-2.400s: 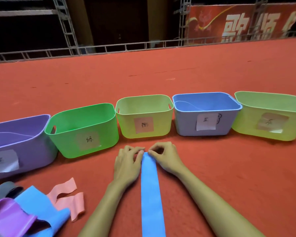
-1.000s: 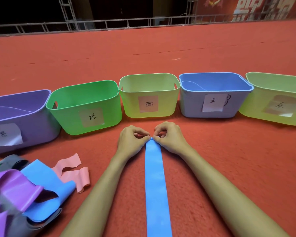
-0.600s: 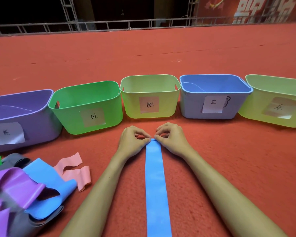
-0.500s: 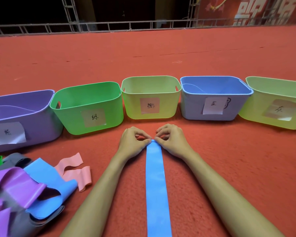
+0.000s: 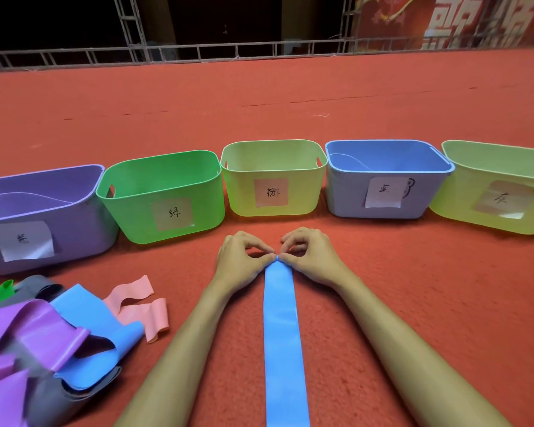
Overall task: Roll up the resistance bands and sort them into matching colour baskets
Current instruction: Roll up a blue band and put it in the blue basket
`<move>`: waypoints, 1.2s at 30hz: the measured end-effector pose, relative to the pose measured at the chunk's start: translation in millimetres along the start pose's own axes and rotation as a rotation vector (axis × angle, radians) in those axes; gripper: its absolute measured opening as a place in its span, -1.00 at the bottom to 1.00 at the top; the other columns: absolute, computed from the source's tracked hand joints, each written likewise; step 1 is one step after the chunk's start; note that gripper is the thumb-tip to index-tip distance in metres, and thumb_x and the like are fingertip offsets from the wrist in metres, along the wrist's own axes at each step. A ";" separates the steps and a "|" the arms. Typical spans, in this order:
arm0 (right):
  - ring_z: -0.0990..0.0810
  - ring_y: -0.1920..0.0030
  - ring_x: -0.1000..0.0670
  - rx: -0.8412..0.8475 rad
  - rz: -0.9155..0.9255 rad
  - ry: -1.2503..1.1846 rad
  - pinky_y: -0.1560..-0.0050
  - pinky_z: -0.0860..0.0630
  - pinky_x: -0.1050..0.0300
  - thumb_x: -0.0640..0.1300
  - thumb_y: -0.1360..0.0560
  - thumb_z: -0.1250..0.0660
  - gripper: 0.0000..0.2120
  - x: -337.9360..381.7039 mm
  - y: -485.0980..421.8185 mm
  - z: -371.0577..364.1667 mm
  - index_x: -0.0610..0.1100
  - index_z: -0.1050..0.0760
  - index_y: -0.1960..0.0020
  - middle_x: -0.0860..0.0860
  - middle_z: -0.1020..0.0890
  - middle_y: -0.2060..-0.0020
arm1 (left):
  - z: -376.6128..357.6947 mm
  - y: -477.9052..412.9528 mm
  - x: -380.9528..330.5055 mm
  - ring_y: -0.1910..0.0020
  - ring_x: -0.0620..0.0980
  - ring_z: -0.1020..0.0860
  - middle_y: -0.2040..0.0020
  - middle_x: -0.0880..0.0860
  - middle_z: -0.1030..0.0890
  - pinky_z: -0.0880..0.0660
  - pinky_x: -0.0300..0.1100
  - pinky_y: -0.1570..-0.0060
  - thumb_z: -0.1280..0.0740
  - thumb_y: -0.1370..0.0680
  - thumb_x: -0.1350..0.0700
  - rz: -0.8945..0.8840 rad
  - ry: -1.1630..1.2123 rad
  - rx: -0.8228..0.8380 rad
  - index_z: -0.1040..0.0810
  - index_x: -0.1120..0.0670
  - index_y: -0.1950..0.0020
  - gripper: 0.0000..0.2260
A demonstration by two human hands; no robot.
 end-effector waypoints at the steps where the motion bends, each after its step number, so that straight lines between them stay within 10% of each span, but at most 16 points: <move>1: -0.68 -0.01 0.16 -0.003 -0.011 -0.008 -0.05 -0.62 0.26 -0.24 -0.41 -0.55 -0.91 -1.6 -0.4 0.0 -0.07 -0.73 0.18 0.02 -0.68 -0.02 | 0.2 0.6 0.2 -0.08 -0.12 -0.58 0.08 -0.24 -0.63 -0.52 0.07 -0.18 -0.43 -0.27 -0.31 0.000 0.003 -0.002 -0.72 -0.29 0.18 -0.78; 18: -0.66 -0.08 0.19 0.064 0.036 0.029 -0.10 -0.63 0.22 -0.20 -0.37 -0.57 -0.87 2.0 2.0 -5.5 0.02 -0.73 0.20 0.03 -0.66 -0.09 | -3.2 7.8 -4.2 -0.12 -0.13 -0.48 -0.03 -0.25 -0.61 -0.43 0.12 -0.23 -0.45 -0.37 -0.21 -0.086 -0.063 0.062 -0.75 -0.20 0.15 -0.84; 26: -0.67 -0.07 0.15 0.098 -0.007 -0.008 -0.14 -0.61 0.18 -0.18 -0.44 -0.54 -0.92 -4.4 -0.5 -5.8 0.00 -0.76 0.16 0.05 -0.65 -0.11 | 3.3 12.9 -13.2 -0.05 -0.18 -0.54 0.09 -0.21 -0.67 -0.37 -0.39 -0.02 -0.58 -0.44 0.11 -0.134 -0.005 0.021 -0.73 -0.11 0.20 -0.88; 36: -0.60 -0.12 0.15 -0.004 0.091 0.118 -0.07 -0.60 0.17 -0.14 -0.42 -0.57 -0.94 3.8 1.1 -6.8 0.01 -0.74 0.15 0.10 -0.67 -0.04 | 6.6 11.6 -8.2 -0.06 -0.18 -0.49 0.11 -0.21 -0.65 -0.47 -0.30 -0.02 -0.55 -0.42 0.08 -0.113 -0.050 -0.053 -0.73 -0.08 0.11 -0.91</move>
Point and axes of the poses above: each hand's wrist, its own y-axis away from the middle knuckle, its own z-axis out of the back of the hand, x = y × z, the point moved 10 cm from there along -y, towards the middle knuckle
